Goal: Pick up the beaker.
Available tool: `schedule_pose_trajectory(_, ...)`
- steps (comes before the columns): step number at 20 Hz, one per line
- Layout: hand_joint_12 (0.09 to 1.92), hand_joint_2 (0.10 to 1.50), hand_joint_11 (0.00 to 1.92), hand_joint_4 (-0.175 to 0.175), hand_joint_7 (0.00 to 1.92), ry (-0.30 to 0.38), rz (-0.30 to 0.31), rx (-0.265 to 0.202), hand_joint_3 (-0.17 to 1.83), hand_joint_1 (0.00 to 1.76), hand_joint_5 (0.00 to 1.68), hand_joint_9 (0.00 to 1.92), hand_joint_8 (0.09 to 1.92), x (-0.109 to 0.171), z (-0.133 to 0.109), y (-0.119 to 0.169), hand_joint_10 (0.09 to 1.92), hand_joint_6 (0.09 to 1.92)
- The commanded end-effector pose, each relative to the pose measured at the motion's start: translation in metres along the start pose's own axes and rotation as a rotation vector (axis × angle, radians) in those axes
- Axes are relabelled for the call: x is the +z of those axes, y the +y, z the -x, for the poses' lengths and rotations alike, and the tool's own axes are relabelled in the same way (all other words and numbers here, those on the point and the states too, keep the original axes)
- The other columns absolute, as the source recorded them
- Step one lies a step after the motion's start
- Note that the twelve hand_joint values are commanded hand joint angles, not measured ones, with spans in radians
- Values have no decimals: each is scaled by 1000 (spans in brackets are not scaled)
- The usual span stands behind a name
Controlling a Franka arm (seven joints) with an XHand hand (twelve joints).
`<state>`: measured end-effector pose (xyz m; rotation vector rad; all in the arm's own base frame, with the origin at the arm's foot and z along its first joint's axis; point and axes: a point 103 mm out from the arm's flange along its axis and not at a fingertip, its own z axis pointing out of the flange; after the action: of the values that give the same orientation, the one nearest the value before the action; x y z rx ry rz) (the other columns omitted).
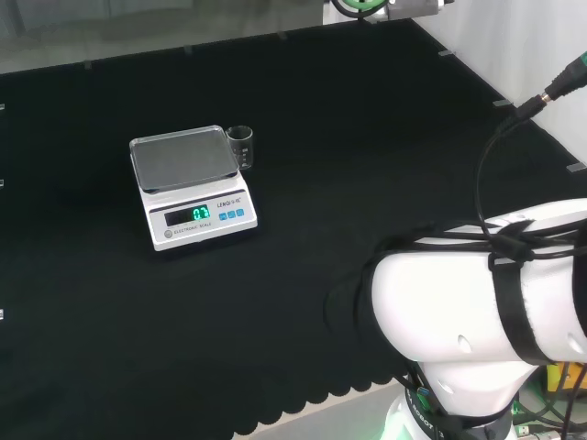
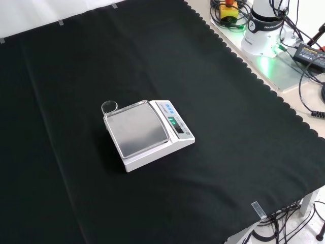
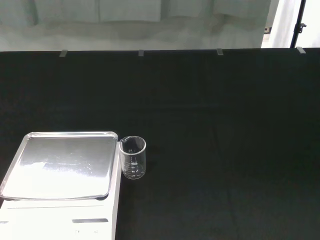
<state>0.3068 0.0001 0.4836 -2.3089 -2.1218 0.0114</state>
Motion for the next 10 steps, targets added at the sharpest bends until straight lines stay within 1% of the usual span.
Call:
schedule_pose_trajectory(1, 1329, 1066, 337, -115, 105, -24, 3, 0, -151, 331, 97, 422, 353, 4, 2, 4, 87, 87)
schedule_pose_trajectory(2, 1363, 1060, 286, -119, 53, -24, 1, 3, -147, 280, 49, 361, 332, 6, 4, 7, 87, 87)
schedule_pose_trajectory(4, 1396, 1054, 234, -122, 11, -18, -2, 5, -139, 233, 10, 306, 306, 10, 8, 11, 87, 87)
schedule_pose_trajectory(6, 1405, 1054, 217, -121, 2, -33, -7, 6, -135, 212, 1, 287, 293, 14, 11, 15, 87, 87)
schedule_pose_trajectory(10, 1411, 1053, 208, -119, 0, -36, -31, -5, -131, 199, 0, 279, 279, 26, 17, 27, 87, 87)
